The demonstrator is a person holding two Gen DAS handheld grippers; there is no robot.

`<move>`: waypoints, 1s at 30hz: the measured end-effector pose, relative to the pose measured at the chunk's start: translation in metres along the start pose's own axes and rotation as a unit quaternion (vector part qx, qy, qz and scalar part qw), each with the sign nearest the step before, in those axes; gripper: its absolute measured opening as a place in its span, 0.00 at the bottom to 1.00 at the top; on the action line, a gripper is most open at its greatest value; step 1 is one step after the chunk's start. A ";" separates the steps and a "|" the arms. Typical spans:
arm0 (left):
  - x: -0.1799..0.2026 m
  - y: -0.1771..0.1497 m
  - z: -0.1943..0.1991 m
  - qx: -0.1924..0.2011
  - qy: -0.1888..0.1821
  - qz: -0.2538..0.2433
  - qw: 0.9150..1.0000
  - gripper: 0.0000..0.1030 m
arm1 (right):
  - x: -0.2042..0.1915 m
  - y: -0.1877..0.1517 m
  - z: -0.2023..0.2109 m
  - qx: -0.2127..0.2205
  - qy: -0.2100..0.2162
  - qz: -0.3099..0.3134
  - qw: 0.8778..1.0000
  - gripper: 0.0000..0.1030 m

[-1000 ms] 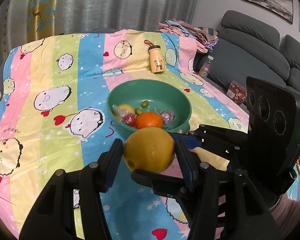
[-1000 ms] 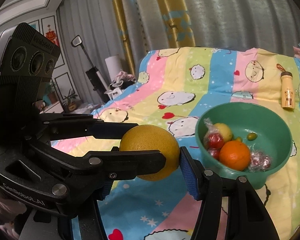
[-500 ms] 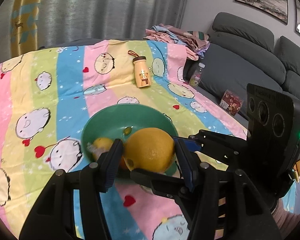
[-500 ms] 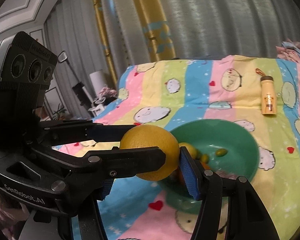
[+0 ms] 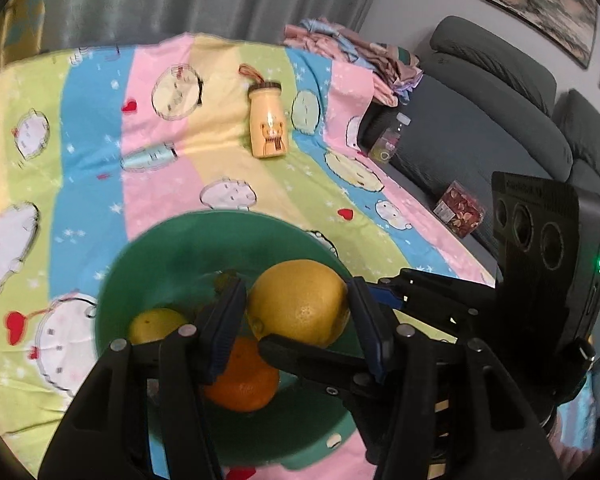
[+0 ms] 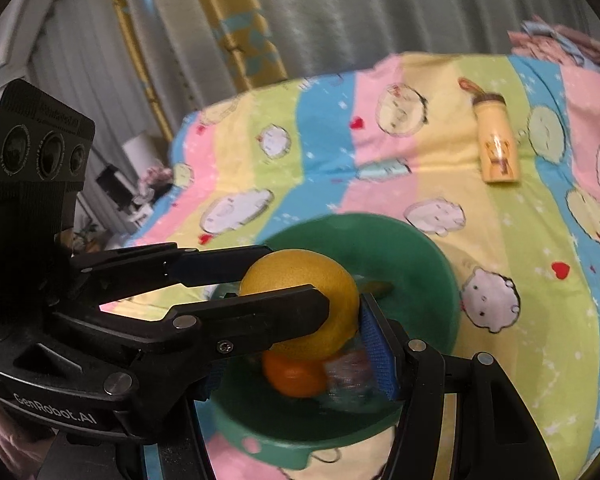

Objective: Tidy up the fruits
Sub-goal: 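Lower the lemon into the basin and open the right gripper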

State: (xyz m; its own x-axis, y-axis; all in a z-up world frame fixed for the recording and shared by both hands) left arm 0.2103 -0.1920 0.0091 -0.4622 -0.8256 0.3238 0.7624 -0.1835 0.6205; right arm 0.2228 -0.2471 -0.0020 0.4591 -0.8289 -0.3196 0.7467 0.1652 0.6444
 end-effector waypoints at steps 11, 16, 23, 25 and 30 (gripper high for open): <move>-0.016 -0.016 -0.022 -0.035 -0.007 0.030 0.999 0.53 | 0.004 -0.015 -0.032 -0.073 -0.070 0.023 0.995 0.60; -0.016 -0.016 -0.021 -0.033 0.019 0.024 0.999 0.60 | 0.001 -0.016 -0.033 -0.076 -0.085 0.029 0.993 0.60; -0.018 -0.012 -0.010 -0.012 0.075 0.007 0.997 0.70 | 0.000 -0.015 -0.022 -0.067 -0.102 0.035 0.992 0.62; -0.020 -0.011 -0.005 -0.003 0.103 0.002 0.995 0.78 | 0.001 -0.015 -0.018 -0.064 -0.102 0.033 0.992 0.64; -0.022 -0.009 0.017 0.025 0.152 0.002 0.988 0.95 | 0.002 -0.014 0.003 -0.046 -0.132 0.029 0.990 0.66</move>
State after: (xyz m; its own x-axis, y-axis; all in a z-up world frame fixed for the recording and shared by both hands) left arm 0.2060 -0.1634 0.0083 -0.2968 -0.9495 0.1019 0.7366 -0.1598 0.6571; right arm 0.2123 -0.2529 -0.0096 0.3705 -0.9251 -0.0838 0.7693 0.2550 0.5858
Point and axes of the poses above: each gripper's, at about its wrist camera, not at the fingertips, and z roughly against the way its jaws point, x to its right, y to its top, the point moved 6 cm from there along -z, roughly the way its jaws point, and after that the axes turned 6 degrees about -x, right-handed, at the moved point
